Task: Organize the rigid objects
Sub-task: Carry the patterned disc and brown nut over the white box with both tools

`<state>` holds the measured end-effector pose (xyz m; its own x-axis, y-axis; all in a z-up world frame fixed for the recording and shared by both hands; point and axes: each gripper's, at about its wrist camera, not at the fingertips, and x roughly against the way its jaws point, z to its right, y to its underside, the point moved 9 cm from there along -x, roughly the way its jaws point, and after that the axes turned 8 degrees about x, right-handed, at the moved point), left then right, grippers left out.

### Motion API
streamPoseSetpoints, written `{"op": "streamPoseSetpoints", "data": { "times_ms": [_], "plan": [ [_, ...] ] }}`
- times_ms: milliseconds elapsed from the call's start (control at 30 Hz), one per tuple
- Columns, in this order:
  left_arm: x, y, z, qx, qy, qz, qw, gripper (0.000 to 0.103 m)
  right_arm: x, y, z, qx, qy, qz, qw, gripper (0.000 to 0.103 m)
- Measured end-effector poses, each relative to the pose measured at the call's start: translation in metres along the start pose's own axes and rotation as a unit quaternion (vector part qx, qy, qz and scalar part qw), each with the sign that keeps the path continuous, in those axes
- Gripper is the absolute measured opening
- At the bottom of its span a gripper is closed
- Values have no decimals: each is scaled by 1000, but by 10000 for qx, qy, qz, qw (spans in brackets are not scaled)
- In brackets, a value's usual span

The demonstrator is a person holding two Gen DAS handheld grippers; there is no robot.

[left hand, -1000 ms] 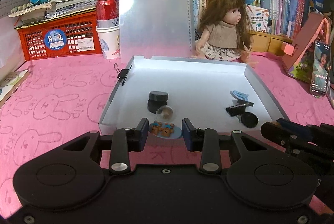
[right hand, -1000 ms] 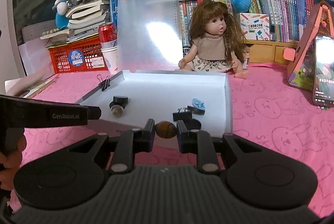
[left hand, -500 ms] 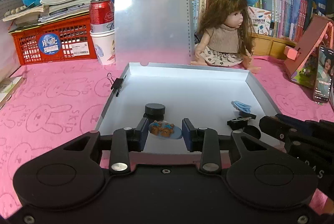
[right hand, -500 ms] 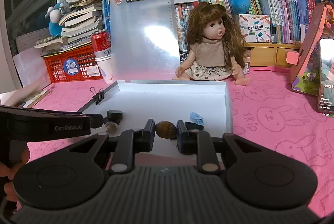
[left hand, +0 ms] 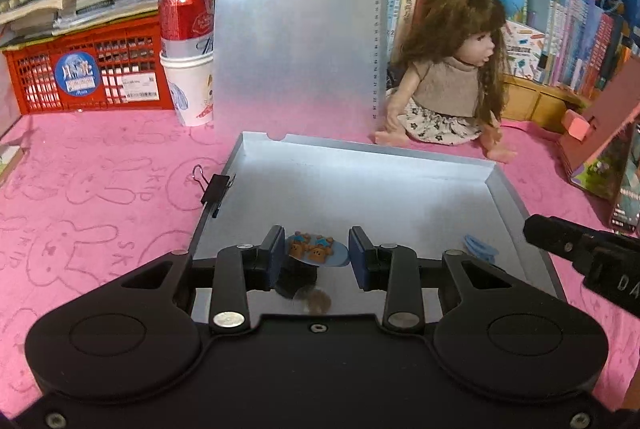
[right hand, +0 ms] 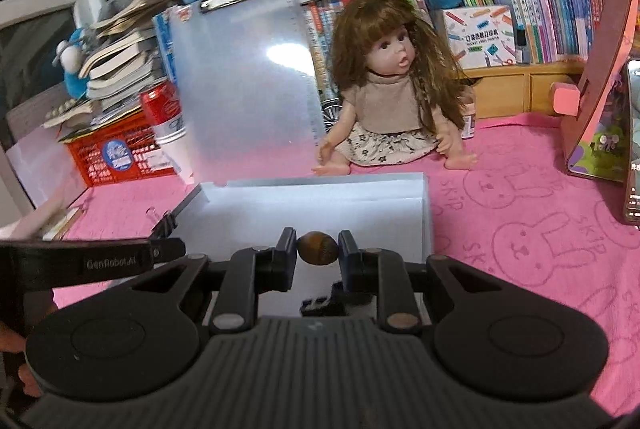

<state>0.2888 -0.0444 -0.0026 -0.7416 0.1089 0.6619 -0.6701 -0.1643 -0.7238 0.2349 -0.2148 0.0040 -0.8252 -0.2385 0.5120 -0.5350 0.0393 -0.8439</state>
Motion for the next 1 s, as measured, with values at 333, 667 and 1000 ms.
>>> {"op": "streamPoseSetpoints", "data": {
  "times_ms": [333,667,1000],
  "plan": [
    [-38,-8,-3,159,11,-321,9994,33,-35,-1,16,-345,-54,-482,9982,27],
    [-62,-15,-7,58,-120,-331,9994,33,-60,4,29,-280,246,-653,9972,27],
    [-77,-8,-2,-158,-215,-313,9992,33,-74,9,30,-145,367,-733,9965,28]
  ]
}}
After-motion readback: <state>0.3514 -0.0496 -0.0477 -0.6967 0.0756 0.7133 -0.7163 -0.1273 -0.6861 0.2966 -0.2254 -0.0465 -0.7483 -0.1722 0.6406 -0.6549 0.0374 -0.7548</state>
